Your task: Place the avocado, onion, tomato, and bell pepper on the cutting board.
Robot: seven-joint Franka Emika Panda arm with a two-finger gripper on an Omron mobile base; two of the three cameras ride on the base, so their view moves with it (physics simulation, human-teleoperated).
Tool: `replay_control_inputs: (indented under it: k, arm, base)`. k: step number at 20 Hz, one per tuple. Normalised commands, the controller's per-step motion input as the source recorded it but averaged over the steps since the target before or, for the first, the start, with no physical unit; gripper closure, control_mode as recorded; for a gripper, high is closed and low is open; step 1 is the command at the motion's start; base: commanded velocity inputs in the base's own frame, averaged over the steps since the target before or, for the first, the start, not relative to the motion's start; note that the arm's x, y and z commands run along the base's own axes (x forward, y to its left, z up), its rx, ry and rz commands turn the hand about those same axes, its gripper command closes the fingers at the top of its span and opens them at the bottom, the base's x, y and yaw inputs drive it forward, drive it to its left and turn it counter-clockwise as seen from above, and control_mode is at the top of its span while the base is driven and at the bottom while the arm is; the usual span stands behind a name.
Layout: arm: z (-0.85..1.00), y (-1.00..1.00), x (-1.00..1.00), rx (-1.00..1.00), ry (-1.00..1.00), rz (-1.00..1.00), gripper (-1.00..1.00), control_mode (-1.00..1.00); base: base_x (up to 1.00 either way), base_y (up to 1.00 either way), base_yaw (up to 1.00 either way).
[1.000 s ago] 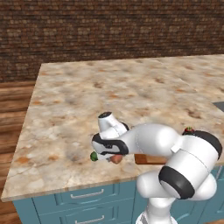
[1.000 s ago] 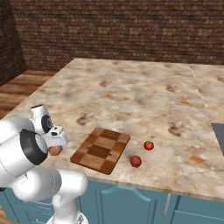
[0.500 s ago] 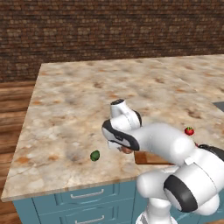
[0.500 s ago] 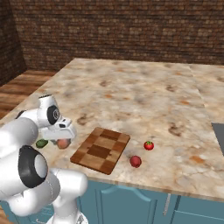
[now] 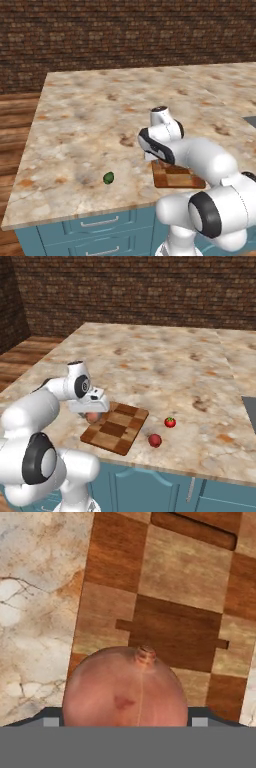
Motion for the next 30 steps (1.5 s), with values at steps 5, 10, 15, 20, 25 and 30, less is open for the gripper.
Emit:
replay_control_inputs:
  k: [5,10,15,20,25,30]
  arm:
    - [0.0,-0.63,0.56,0.06,0.01,0.0,1.0,-1.0]
    - [0.0,-0.29,0.65,0.03,0.05,-0.01,1.0,-1.0]
    - [-0.1,-0.01,0.58,0.0,0.07,0.0,1.0,-1.0]
    - [-0.22,-0.03,0.39,0.0,0.07,0.0,1.0,-1.0]
    - [-0.33,-0.14,0.2,0.02,0.02,0.0,1.0,-1.0]
    - [-0.3,-0.08,0.04,0.02,0.01,0.0,1.0,-1.0]
  base:
    - [0.0,0.0,0.0]
    - [0.0,0.0,0.0]
    - [0.0,0.0,0.0]
    - [0.0,0.0,0.0]
    - [0.0,0.0,0.0]
    - [0.0,0.0,0.0]
